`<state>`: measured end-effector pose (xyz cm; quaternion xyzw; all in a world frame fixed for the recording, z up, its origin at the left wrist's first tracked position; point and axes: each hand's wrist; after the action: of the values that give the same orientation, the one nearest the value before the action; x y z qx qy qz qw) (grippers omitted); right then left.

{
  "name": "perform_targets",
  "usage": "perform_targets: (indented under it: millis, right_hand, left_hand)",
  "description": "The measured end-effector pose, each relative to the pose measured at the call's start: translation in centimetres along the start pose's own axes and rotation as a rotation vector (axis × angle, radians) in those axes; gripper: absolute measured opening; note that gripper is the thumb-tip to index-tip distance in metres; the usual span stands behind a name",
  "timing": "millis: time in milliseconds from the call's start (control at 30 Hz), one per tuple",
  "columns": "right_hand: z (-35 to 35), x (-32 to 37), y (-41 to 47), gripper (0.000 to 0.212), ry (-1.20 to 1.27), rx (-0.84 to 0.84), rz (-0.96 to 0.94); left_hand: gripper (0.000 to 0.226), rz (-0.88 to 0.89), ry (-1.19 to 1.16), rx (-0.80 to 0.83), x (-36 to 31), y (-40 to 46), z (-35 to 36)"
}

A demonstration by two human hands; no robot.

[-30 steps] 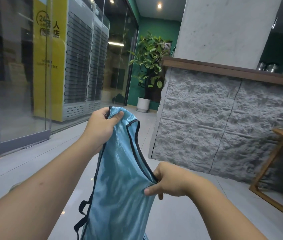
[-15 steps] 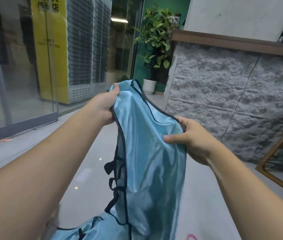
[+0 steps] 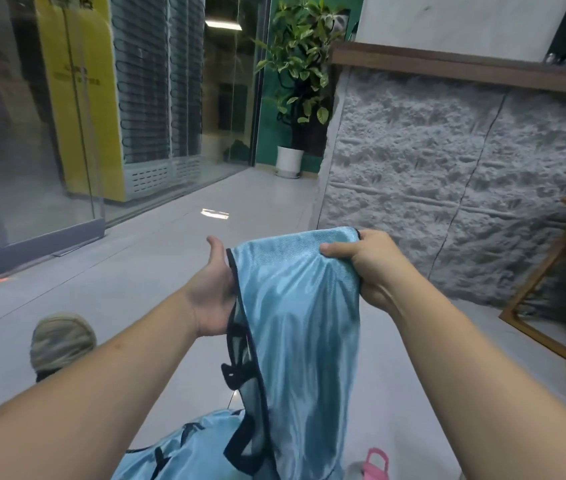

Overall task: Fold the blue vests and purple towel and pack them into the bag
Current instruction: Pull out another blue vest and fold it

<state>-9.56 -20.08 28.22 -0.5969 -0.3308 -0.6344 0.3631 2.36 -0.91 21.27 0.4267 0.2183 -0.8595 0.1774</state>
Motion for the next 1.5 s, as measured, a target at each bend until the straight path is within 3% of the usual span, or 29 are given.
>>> perform_targets:
  millis: [100,200,367,500,633,667,800,933,1067,1200,1267,1333,1433,1500]
  right_hand:
    - [-0.8,0.4,0.3,0.031,0.071,-0.059,0.022]
    - [-1.0,0.5,0.7,0.043,0.182,-0.127,0.024]
    - [-1.6,0.0,1.3,0.033,0.323,-0.174,0.033]
    - [-2.6,-2.4,1.8,0.073,0.466,-0.004,0.075]
    - [-3.6,-5.1,1.3,0.122,0.248,0.278,0.139]
    - [-3.9,-5.4,1.3,0.123,0.214,0.321,0.143]
    - [-4.1,-4.7,0.6,0.108,0.106,0.417,0.104]
    - [-3.0,-3.7,0.0,0.063,0.122,0.39,0.062]
    - [-1.9,-2.5,-0.8,0.026,-0.004,0.273,0.059]
    - [-1.7,-1.6,-0.9,0.02,0.011,0.173,0.044]
    - [-1.6,-1.3,-0.7,0.019,0.051,0.124,0.032]
    - [-1.6,-1.1,-0.6,0.02,0.089,0.089,0.02]
    - [-1.5,-0.5,-0.7,0.025,0.141,0.109,0.009]
    - [-1.6,0.1,-1.0,0.031,0.115,0.161,-0.003]
  left_hand:
    - [0.11,0.058,0.07,0.133,-0.4,-0.6,-0.5]
    - [0.074,0.08,0.265,0.261,-0.8,-0.4,-0.7]
    - [0.047,0.093,0.347,-0.02,-1.8,-0.3,0.0]
    - [0.032,0.134,0.293,-0.15,-1.9,-0.3,0.5]
    - [0.031,0.134,0.175,-0.162,-1.7,0.0,0.8]
    - [0.033,0.118,0.157,-0.167,-1.7,-0.1,0.8]
    - [0.034,0.027,0.216,-0.295,-2.6,-0.1,0.3]
    - [0.021,-0.083,0.459,-0.438,-3.6,-0.3,0.0]
    - [0.028,-0.16,0.427,-0.411,-4.3,-1.1,0.1]
    - [0.061,-0.122,0.136,-0.383,-5.1,-1.6,-0.7]
    - [0.057,-0.009,0.05,-0.33,-5.3,-1.7,-0.3]
    - [0.054,0.124,0.124,-0.264,-5.2,-1.9,0.3]
    - [0.085,0.242,0.357,-0.14,-5.4,-2.2,1.3]
    - [0.098,0.265,0.563,-0.141,-5.6,-2.2,1.9]
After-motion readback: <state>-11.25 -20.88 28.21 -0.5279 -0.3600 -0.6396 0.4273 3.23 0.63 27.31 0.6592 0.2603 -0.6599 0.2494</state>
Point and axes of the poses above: each hand's wrist, its own y-axis towards the middle knuckle, its own z-axis out of the palm, x = y × z, and after that the axes turned 1 degree about -y, right-handed
